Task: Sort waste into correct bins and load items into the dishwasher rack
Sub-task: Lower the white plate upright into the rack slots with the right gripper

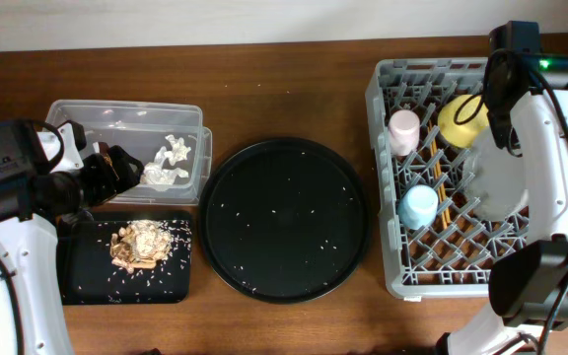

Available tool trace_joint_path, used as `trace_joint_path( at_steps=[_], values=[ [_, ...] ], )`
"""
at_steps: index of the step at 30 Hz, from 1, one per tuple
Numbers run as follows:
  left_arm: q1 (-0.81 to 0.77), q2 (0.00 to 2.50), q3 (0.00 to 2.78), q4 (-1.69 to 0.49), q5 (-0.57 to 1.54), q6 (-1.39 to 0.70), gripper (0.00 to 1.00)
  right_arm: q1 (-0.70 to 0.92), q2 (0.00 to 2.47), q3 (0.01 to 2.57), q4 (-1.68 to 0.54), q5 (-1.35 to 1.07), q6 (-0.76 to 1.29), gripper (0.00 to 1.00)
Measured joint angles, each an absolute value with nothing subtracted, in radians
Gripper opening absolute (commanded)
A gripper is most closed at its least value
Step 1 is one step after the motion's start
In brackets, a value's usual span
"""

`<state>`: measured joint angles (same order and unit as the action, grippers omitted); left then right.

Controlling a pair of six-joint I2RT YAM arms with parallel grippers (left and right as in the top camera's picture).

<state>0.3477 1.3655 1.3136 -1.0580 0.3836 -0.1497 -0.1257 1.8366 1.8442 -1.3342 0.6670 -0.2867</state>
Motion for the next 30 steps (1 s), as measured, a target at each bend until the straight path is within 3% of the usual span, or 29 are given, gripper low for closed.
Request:
trace_joint_path(
  at_steps=[9, 13, 14, 16, 21, 30],
  values=[
    [0.348, 1.365, 1.314, -1.058, 0.384, -0.15, 1.0, -0.126, 1.837, 1.844, -1.311, 0.496, -0.29, 0.61],
    [0.348, 1.365, 1.314, -1.058, 0.384, -0.15, 1.0, -0.126, 1.837, 1.844, -1.284, 0.381, -0.289, 0.66],
    [0.348, 1.365, 1.314, -1.058, 0.384, -0.15, 1.0, -0.126, 1.837, 1.844, -1.277, 0.338, -0.289, 0.72],
    [0.348, 1.365, 1.314, -1.058, 0.384, -0.15, 1.0, -0.126, 1.837, 1.844, -1.266, 0.223, -0.289, 0.98],
    [0.348, 1.365, 1.314, -1.058, 0.384, -0.15, 1.0, -0.126, 1.837, 1.844, -1.262, -0.192, -0.287, 0.98],
    [0.348, 1.365, 1.314, -1.058, 0.384, -0.15, 1.0, -0.126, 1.837, 1.844, -1.262, -0.345, -0.287, 0.98]
  ],
)
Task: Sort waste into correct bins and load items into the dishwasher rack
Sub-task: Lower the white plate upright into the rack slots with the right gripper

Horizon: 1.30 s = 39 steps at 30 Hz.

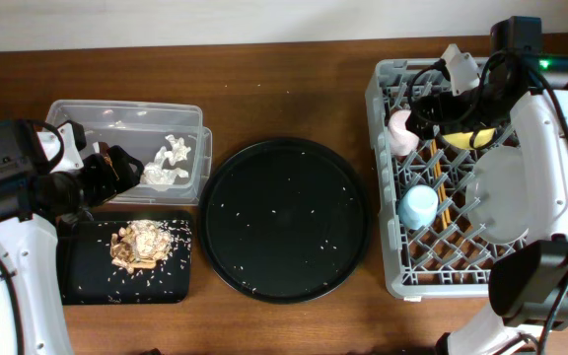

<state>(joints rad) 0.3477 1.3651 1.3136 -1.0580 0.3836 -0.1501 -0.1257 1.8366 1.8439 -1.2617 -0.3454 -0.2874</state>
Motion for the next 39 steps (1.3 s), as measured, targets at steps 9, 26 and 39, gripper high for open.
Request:
trace_joint_path(
  at_steps=[9, 26, 39],
  values=[
    [0.348, 1.365, 1.314, -1.058, 0.384, -0.15, 1.0, -0.126, 1.837, 1.844, -1.262, -0.358, -0.287, 0.98],
    [0.348, 1.365, 1.314, -1.058, 0.384, -0.15, 1.0, -0.126, 1.837, 1.844, -1.262, -0.361, -0.287, 0.98],
    [0.348, 1.365, 1.314, -1.058, 0.384, -0.15, 1.0, -0.12, 1.782, 1.835, -1.259, -0.357, -0.287, 0.98]
  ],
)
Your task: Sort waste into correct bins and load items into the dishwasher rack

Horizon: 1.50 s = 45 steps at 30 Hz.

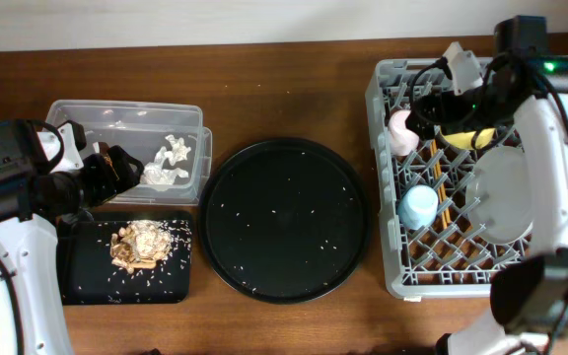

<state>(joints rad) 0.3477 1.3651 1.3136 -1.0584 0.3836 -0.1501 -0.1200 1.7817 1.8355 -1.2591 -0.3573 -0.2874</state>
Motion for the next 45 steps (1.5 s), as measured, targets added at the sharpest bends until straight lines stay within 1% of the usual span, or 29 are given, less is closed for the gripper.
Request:
trace_joint_path(
  at_steps=[4, 5, 10, 13, 19, 22, 25, 27, 29, 33, 34, 39, 42, 45],
  values=[
    [0.348, 1.365, 1.314, -1.058, 0.384, -0.15, 1.0, -0.104, 1.602, 1.829, -1.258, -0.357, -0.287, 0.98],
    [0.347, 1.365, 1.313, -1.058, 0.384, -0.15, 1.0, -0.101, 1.499, 1.83, -1.258, -0.358, -0.288, 0.98],
    [0.348, 1.365, 1.313, -1.058, 0.384, -0.15, 1.0, -0.096, 1.226, 1.832, -1.259, -0.358, -0.287, 0.98],
    [0.347, 1.365, 1.313, -1.058, 0.384, -0.15, 1.0, -0.067, 1.06, 1.834, -1.259, -0.358, -0.288, 0.98],
    [0.347, 1.365, 1.313, -1.058, 0.384, -0.15, 1.0, -0.007, 0.828, 1.832, -1.28, -0.333, -0.288, 0.98],
    [0.347, 1.365, 1.313, -1.058, 0.384, -0.15, 0.99, 0.017, 0.661, 1.753, -1.241, -0.331, -0.288, 0.98],
    [0.347, 1.365, 1.312, -1.058, 0.384, -0.15, 1.0, 0.035, 0.488, 1.568, -1.148, -0.33, -0.276, 0.98],
    [0.347, 1.365, 1.312, -1.059, 0.384, -0.15, 1.0, 0.039, 0.347, 1.363, -1.038, -0.33, -0.251, 0.98],
    [0.347, 1.365, 1.312, -1.058, 0.383, -0.15, 1.0, 0.039, 0.27, 1.221, -0.967, -0.33, -0.225, 0.98],
    [0.347, 1.364, 1.312, -1.058, 0.381, -0.15, 1.0, 0.04, 0.119, 0.853, -0.67, -0.326, -0.133, 0.98],
    [0.347, 1.364, 1.312, -1.058, 0.381, -0.15, 1.0, 0.04, 0.087, 0.74, -0.551, -0.32, -0.106, 0.98],
    [0.347, 1.363, 1.311, -1.059, 0.381, -0.15, 1.0, 0.04, 0.037, 0.345, -0.064, -0.289, -0.002, 0.98],
    [0.348, 1.363, 1.31, -1.058, 0.38, -0.15, 1.0, 0.04, 0.031, 0.194, 0.077, -0.21, 0.094, 0.98],
    [0.348, 1.363, 1.31, -1.059, 0.38, -0.15, 1.0, 0.04, 0.02, 0.099, 0.099, -0.132, 0.162, 0.98]
  ],
)
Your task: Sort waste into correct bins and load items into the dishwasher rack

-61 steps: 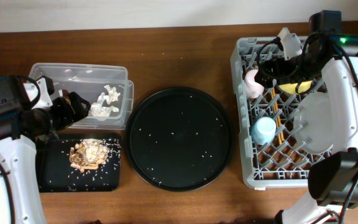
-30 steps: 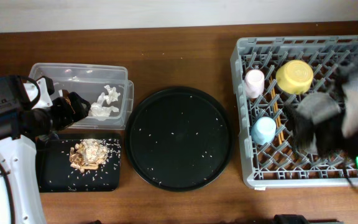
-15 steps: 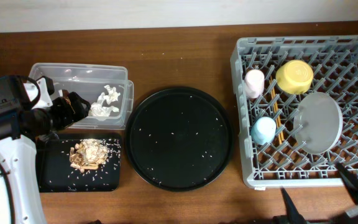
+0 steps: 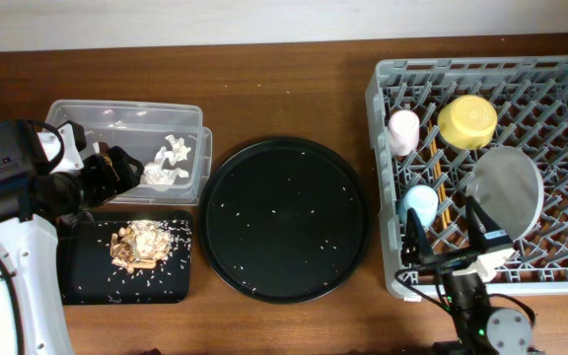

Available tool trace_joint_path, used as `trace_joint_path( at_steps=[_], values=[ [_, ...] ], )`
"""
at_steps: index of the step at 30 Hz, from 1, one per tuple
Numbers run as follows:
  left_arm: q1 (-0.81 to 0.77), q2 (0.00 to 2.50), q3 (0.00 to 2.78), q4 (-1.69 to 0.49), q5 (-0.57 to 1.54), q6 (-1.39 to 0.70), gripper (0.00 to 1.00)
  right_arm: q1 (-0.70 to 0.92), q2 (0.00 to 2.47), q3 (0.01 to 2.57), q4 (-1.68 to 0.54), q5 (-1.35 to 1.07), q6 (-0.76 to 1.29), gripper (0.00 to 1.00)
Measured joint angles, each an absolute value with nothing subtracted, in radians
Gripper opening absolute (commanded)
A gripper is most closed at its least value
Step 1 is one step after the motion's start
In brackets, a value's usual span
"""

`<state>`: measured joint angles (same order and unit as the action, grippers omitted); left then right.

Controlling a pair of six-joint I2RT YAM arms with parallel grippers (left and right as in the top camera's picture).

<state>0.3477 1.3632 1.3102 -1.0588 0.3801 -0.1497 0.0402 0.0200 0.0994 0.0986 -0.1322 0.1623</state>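
Observation:
The grey dishwasher rack (image 4: 560, 286) on the right holds a pink cup (image 4: 402, 131), a yellow bowl (image 4: 468, 120), a blue cup (image 4: 419, 204) and a grey plate (image 4: 506, 189) standing on edge. At the rack's front edge my right gripper (image 4: 445, 237) stands open, fingers pointing toward the back, with nothing between them. My left gripper (image 4: 118, 170) hovers at the left end of the clear bin (image 4: 126, 110), where white crumpled tissues (image 4: 171, 163) lie. Its fingers look spread and empty.
A round black tray (image 4: 286, 219) dotted with rice grains sits mid-table. A black rectangular tray (image 4: 92, 281) at the front left carries food scraps (image 4: 138, 244) and scattered rice. The left arm runs along the table's left edge.
My right arm, which reached over the rack with its gripper near the pink cup and yellow bowl, has pulled back to the rack's front edge. The left arm has not moved.
First my right arm lay over the rack's right half above the grey plate. At the two later moments its gripper hung by the pink cup and yellow bowl, with the plate standing in the rack. Now it is withdrawn to the front. The left side stayed unchanged.

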Motion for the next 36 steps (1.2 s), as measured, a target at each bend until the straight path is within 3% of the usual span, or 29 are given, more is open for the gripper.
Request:
trace_joint_path(
  at_steps=[11, 36],
  values=[
    [0.348, 1.363, 1.31, -1.058, 0.38, -0.15, 1.0, 0.04, 0.015, 0.013, -0.072, -0.067, 0.165, 0.98],
    [0.348, 1.363, 1.31, -1.058, 0.38, -0.15, 1.0, 0.04, 0.014, 0.013, -0.071, -0.068, 0.014, 0.98]
  ],
)
